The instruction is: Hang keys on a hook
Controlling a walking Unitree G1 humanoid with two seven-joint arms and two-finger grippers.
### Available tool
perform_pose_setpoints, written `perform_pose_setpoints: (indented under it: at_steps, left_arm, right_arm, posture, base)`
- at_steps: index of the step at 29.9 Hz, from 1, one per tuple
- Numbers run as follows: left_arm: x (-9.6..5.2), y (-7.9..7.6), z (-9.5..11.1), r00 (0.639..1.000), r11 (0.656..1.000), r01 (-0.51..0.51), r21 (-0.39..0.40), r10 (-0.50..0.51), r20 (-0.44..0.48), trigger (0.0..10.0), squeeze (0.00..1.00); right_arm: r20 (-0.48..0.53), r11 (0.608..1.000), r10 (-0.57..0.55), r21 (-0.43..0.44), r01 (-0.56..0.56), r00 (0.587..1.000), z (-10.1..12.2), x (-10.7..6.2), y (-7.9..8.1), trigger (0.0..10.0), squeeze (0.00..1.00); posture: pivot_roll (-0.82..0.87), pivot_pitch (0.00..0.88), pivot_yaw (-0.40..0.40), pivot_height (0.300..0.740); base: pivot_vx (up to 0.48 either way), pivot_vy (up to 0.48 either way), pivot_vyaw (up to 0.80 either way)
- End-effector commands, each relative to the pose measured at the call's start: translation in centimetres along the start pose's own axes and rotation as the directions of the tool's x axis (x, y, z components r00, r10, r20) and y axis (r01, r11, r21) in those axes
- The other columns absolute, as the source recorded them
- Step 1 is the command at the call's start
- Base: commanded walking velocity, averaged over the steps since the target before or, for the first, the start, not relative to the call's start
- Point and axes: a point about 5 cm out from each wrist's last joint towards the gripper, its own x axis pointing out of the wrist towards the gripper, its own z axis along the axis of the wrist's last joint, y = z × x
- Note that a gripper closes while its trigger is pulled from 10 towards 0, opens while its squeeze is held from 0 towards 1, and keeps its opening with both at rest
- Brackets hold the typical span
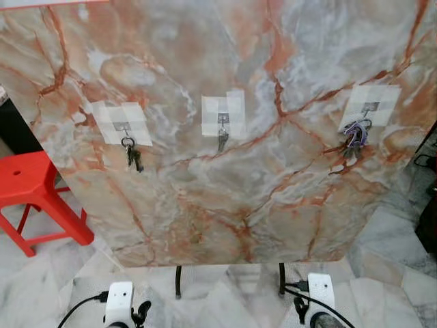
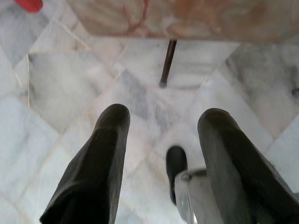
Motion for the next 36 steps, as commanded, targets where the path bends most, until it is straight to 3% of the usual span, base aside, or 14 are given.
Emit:
perform_pose_setpoints:
  at_steps: [1,7,15,20,28,36]
  left_arm:
    - [-0.3,0.5,-1.0,0.999,0.999,-0.026,-0.019,0.025,-0.045,10.0,0.00]
    - [-0.3,0.0,-1.0,0.999,1.000,-0.012,-0.024,0.011,-0.042,10.0,0.00]
    - [0.0,-0.7,-0.8,0.998,0.999,0.018,-0.044,-0.020,-0.055,10.0,0.00]
    - [0.0,-0.6,-1.0,0.997,0.999,0.012,-0.049,-0.016,-0.073,10.0,0.00]
    - [-0.4,-0.1,-1.8,0.995,0.998,-0.008,-0.070,0.001,-0.097,10.0,0.00]
    - [-0.5,0.0,-2.1,0.995,0.996,-0.017,-0.082,0.008,-0.103,10.0,0.00]
  right_arm:
    - [-0.057,1.000,-0.021,0.019,0.022,0.998,-1.7,-0.2,-0.6,10.0,0.00]
    - [-0.117,0.999,0.025,0.029,-0.022,0.993,-3.6,-0.6,-0.5,10.0,0.00]
    - [-0.114,0.995,0.006,0.095,0.005,0.993,-4.1,-0.7,-2.2,10.0,0.00]
    - [-0.115,0.998,0.013,0.069,-0.005,0.993,-4.3,-0.8,-2.0,10.0,0.00]
    - [-0.108,0.996,0.029,0.083,-0.020,0.994,-4.3,-0.8,-1.7,10.0,0.00]
    - [-0.106,0.998,0.051,0.029,-0.048,0.993,-4.5,-0.9,-1.9,10.0,0.00]
  posture:
    - [0.10,0.000,0.016,0.740]
    - [0.11,0.000,0.021,0.740]
    - [0.09,0.000,0.036,0.740]
    - [0.10,0.000,0.035,0.740]
    - [0.09,0.006,0.034,0.740]
    - [0.10,0.027,0.026,0.740]
  base:
    - [0.000,0.000,0.00]
    - [0.000,0.000,0.00]
    - [0.000,0.000,0.00]
    - [0.000,0.000,0.00]
    - [0.000,0.419,0.00]
    - [0.000,0.475,0.00]
